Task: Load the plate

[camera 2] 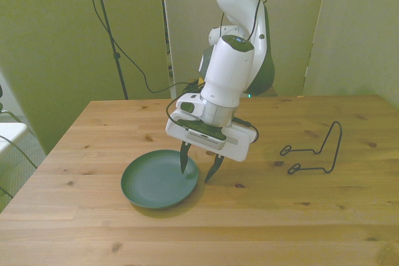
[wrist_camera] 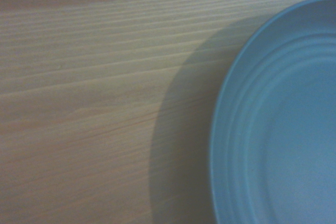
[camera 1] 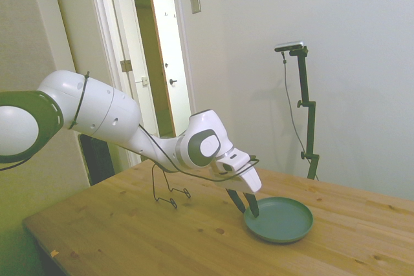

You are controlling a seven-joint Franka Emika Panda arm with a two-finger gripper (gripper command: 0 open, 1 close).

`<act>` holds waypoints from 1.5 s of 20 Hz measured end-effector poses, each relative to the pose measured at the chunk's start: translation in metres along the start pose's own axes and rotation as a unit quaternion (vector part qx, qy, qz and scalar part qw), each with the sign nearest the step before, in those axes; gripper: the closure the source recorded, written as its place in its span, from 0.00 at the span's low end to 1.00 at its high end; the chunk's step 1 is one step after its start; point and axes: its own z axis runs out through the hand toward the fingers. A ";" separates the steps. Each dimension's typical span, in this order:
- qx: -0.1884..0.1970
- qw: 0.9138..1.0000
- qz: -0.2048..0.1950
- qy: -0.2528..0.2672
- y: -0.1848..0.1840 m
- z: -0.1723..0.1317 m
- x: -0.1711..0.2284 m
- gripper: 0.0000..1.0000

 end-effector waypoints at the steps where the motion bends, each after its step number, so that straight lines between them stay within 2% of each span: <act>1: 0.000 1.000 0.000 0.000 0.000 0.000 0.000 1.00; 19: 0.012 1.000 -0.006 -0.019 0.009 0.003 0.016 1.00; 26: 0.050 0.996 0.030 -0.065 0.007 -0.004 0.026 1.00; 30: 0.068 0.991 0.045 -0.108 0.002 -0.031 0.034 1.00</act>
